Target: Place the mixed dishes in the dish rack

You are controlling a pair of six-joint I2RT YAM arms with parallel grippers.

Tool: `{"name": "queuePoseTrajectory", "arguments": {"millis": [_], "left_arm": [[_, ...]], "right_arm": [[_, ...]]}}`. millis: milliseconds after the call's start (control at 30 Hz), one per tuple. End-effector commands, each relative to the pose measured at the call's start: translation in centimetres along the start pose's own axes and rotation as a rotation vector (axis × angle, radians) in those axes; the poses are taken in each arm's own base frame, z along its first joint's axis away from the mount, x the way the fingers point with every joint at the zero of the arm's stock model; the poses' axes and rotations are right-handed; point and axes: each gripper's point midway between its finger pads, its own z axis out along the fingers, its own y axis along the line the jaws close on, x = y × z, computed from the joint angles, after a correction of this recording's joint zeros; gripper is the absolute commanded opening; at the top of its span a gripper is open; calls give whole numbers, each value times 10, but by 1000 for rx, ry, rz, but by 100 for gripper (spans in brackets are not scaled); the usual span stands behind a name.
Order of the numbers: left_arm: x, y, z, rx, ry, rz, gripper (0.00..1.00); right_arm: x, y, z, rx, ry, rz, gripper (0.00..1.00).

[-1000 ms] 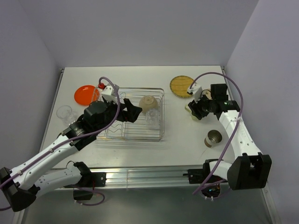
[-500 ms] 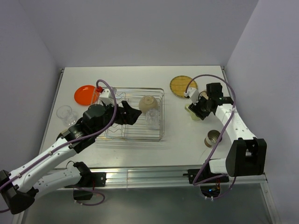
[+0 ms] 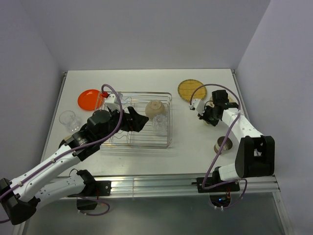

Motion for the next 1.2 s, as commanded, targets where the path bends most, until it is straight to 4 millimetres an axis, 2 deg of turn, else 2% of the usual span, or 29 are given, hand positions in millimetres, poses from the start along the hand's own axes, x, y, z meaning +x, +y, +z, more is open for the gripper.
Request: {"name": "queuePoseTrajectory", "arguments": {"millis": [0, 67, 100, 133, 200, 233, 267, 367, 400, 533, 567, 600, 633, 667, 700, 733, 767, 800, 833, 900, 933, 1000, 1033, 1067, 1133, 1167], "left_arm": [[-12, -12, -2, 57, -43, -7, 99], [-12, -22, -2, 113, -40, 13, 99], [-11, -26, -1, 140, -37, 26, 99], [-11, -40, -3, 215, -30, 47, 99], [-12, -49, -2, 272, -30, 89, 99], [-13, -54, -2, 293, -32, 104, 99], [-13, -59, -2, 323, -26, 138, 98], [-17, -66, -2, 356, -25, 195, 98], [-23, -70, -1, 362, -32, 203, 98], [-36, -83, 8, 365, -20, 169, 99], [-37, -87, 14, 354, 5, 118, 99], [-39, -88, 18, 346, 13, 87, 99], [-40, -92, 21, 351, 21, 49, 99], [-43, -99, 26, 360, 38, -22, 99], [-51, -107, 28, 389, 20, -60, 99], [-54, -113, 29, 407, 23, -103, 99], [-58, -119, 33, 423, 36, -183, 99], [-65, -121, 34, 437, 29, -218, 98], [-72, -128, 34, 475, 17, -251, 98], [-85, -129, 38, 488, 16, -373, 98], [-95, -137, 34, 546, 3, -402, 98], [-102, -135, 37, 575, 22, -521, 97], [-107, -140, 35, 607, 40, -585, 97], [-108, -146, 34, 658, 62, -594, 96], [-110, -150, 35, 684, 117, -644, 95], [-104, -156, 38, 707, 179, -642, 95]], "right_arm": [[-2, -3, -1, 5, -8, -38, 6], [-13, -3, -8, 0, -58, -27, 0], [-19, -5, -15, 5, -85, -20, 0], [-27, 1, -19, -25, -124, 2, 0], [-46, -7, -34, -20, -193, 21, 0], [-51, 0, -39, -52, -216, 52, 0], [-67, -3, -51, -70, -296, 66, 0], [-91, -1, -80, -125, -421, 132, 0], [-107, 7, -94, -173, -510, 123, 0], [-137, 20, -136, -179, -690, 48, 0], [-142, 15, -140, -126, -723, 8, 0], [-146, 14, -154, -43, -742, -47, 0], [-154, -1, -164, 65, -779, -107, 0], [-150, 0, -160, 105, -776, -126, 0], [-153, -1, -176, 186, -801, -183, 0], [-157, -13, -186, 289, -810, -246, 0], [-154, -13, -185, 329, -806, -264, 0], [-155, -15, -199, 404, -819, -306, 0], [-166, -18, -210, 490, -834, -381, 0], [-166, -17, -217, 590, -838, -439, 0], [-178, -17, -231, 678, -871, -516, 0], [-173, -17, -231, 778, -849, -552, 0], [-179, -19, -242, 864, -859, -622, 0], [-179, -13, -232, 876, -857, -643, 0], [-181, -9, -239, 981, -881, -710, 0], [-185, -4, -243, 1021, -884, -755, 0]]}}
